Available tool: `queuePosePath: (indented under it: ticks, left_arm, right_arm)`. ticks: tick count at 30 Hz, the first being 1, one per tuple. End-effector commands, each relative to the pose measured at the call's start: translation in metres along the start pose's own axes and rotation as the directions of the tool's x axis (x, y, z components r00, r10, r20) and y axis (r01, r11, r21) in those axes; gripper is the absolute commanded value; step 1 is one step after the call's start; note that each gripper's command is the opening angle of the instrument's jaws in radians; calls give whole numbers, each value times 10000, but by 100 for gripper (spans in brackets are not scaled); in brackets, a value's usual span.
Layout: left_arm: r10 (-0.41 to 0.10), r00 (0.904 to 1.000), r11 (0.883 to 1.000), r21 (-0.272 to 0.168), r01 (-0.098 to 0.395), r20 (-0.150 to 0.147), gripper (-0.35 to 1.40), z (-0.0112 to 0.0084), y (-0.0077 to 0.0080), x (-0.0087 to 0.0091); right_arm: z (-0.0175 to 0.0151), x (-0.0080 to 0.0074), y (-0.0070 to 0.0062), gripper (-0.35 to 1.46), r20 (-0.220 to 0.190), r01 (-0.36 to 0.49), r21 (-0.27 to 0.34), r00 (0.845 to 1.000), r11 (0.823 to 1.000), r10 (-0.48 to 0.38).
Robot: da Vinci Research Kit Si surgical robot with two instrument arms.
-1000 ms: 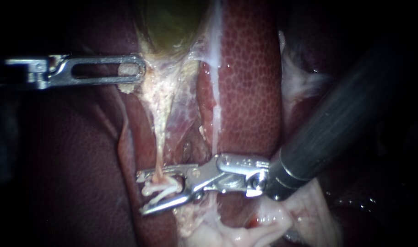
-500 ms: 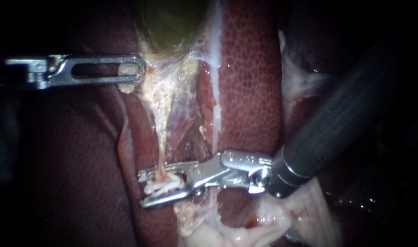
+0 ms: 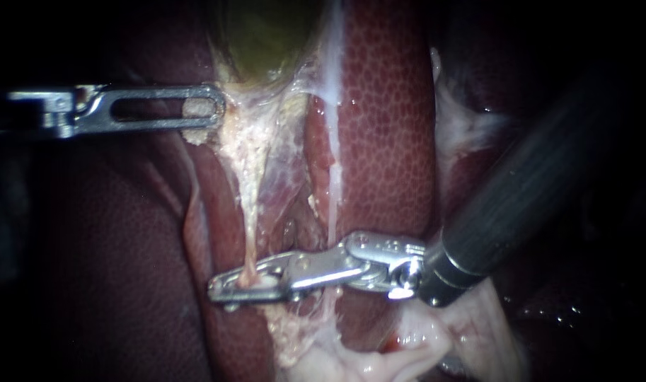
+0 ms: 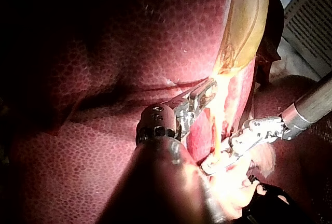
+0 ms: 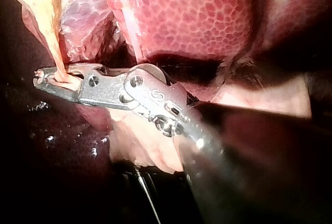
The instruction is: Clipping second clip left tube
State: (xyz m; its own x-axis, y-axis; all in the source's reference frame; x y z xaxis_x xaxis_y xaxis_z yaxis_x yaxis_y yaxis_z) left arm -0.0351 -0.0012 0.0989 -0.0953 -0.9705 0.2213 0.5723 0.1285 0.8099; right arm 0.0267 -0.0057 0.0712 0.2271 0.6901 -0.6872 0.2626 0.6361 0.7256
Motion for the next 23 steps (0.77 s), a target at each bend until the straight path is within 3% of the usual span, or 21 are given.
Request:
queuePosePath:
  ticks: [1, 8, 23]
  left_arm:
    - [0, 10000, 10000, 0, 0, 1, -35, 0, 0, 0]
    - [0, 10000, 10000, 0, 0, 1, -35, 0, 0, 0]
    - [3, 10000, 10000, 7, -3, -4, -35, 1, 1, -1]
  right_arm:
    - [0, 0, 0, -35, 36, -119, 16, 9999, 9999, 119]
    - [-1, 2, -2, -35, 323, -250, -41, 9992, 9997, 252]
    - [-4, 0, 1, -35, 323, -251, -42, 9992, 9997, 252]
